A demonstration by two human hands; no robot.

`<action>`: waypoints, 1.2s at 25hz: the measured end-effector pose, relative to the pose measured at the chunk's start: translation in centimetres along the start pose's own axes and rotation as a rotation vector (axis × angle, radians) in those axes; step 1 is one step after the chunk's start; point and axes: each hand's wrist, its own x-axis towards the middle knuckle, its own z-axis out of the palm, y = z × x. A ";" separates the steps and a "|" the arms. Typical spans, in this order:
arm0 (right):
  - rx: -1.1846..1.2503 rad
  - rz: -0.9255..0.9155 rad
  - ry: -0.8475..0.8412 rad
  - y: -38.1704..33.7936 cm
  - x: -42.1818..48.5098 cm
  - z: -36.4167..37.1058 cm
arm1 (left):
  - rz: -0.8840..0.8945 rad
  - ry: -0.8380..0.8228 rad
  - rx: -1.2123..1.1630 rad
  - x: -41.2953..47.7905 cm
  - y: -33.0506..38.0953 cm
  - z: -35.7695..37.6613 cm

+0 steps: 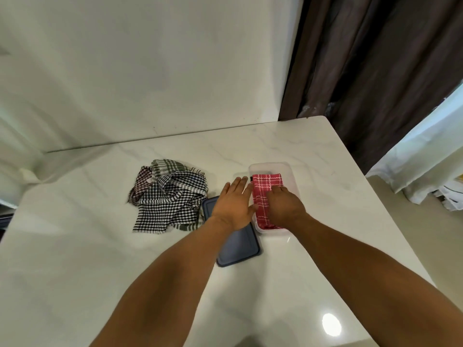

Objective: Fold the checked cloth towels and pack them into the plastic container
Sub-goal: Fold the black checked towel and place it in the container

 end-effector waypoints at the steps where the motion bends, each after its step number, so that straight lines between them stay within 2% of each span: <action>1: 0.033 0.027 0.045 -0.9 -0.4 -0.3 | -0.034 0.014 -0.026 -1.1 -1.3 -0.1; 3: 0.072 0.053 0.176 -3.2 -0.6 -1.1 | -0.141 0.019 -0.033 -3.5 -4.5 0.3; 6: 0.138 -0.057 0.297 -7.4 0.2 -1.4 | -0.282 -0.012 -0.040 -6.6 -9.1 0.6; 9: 0.205 -0.188 0.187 -13.2 1.8 -0.9 | -0.357 -0.034 -0.024 -9.2 -13.3 0.0; 13: 0.233 -0.316 -0.076 -21.4 5.1 1.4 | -0.442 -0.009 -0.080 -12.1 -18.6 -0.7; 18: 0.153 -0.224 -0.240 -27.5 9.6 3.5 | -0.446 0.034 -0.133 -13.5 -23.2 -1.5; 21: 0.304 -0.121 -0.067 -28.5 9.8 3.4 | -0.415 0.067 -0.196 -12.8 -24.2 -2.2; 24: 0.472 -0.092 0.122 -28.8 8.4 2.2 | -0.370 0.108 -0.215 -11.6 -24.1 -2.9; 28: 1.053 -0.028 0.169 -29.7 6.4 0.4 | -0.333 0.164 -0.246 -10.6 -22.9 -4.3; 30: 1.089 -0.032 0.215 -29.8 6.1 0.0 | -0.353 0.183 -0.298 -10.7 -22.3 -4.8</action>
